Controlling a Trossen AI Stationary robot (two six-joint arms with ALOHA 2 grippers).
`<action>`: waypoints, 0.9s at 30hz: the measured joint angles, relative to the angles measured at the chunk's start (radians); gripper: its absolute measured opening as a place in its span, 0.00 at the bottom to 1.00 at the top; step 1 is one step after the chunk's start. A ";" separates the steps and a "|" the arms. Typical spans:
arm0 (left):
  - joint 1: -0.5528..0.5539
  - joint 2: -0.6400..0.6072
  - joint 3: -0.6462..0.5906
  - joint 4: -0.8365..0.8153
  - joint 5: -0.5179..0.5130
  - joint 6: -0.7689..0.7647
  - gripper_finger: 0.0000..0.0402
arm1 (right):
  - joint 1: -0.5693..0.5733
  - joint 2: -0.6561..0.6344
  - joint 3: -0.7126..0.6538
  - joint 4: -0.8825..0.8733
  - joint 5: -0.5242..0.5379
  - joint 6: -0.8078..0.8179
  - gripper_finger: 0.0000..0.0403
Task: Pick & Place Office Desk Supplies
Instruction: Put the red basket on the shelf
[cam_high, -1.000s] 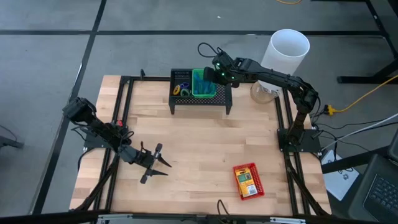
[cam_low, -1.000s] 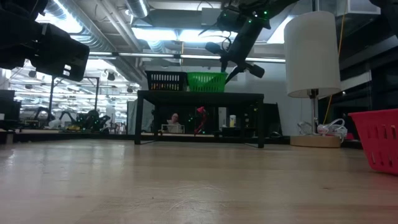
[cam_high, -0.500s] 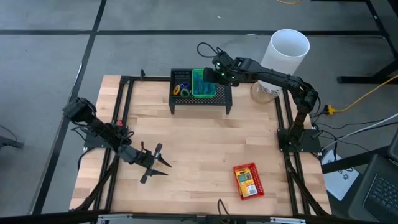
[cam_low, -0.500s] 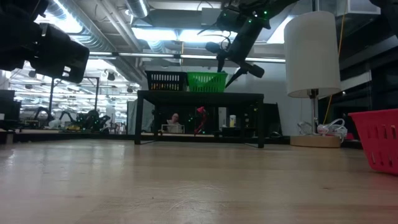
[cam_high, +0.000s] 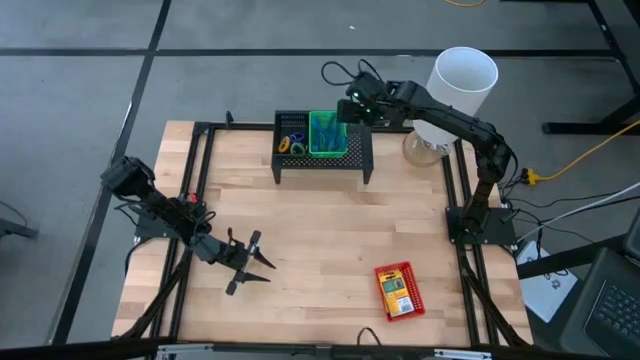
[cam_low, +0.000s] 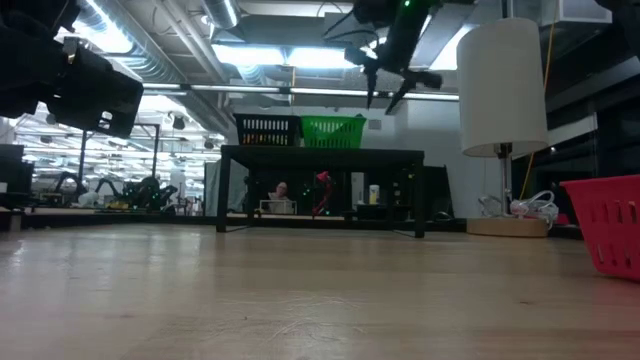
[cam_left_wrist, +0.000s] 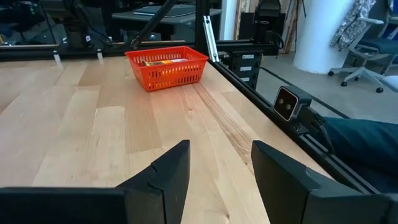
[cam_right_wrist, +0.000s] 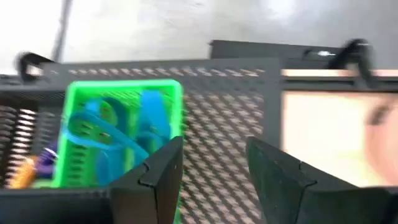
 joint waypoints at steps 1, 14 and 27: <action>0.000 0.000 0.000 -0.002 0.000 -0.001 0.42 | 0.003 0.000 0.017 -0.042 0.010 -0.001 0.44; 0.000 0.000 0.000 -0.029 0.000 -0.001 0.42 | 0.159 -0.031 0.080 -0.457 -0.038 -0.061 0.44; -0.001 0.000 0.000 -0.053 0.007 -0.027 0.42 | 0.586 -0.157 -0.316 -0.456 -0.128 0.204 0.44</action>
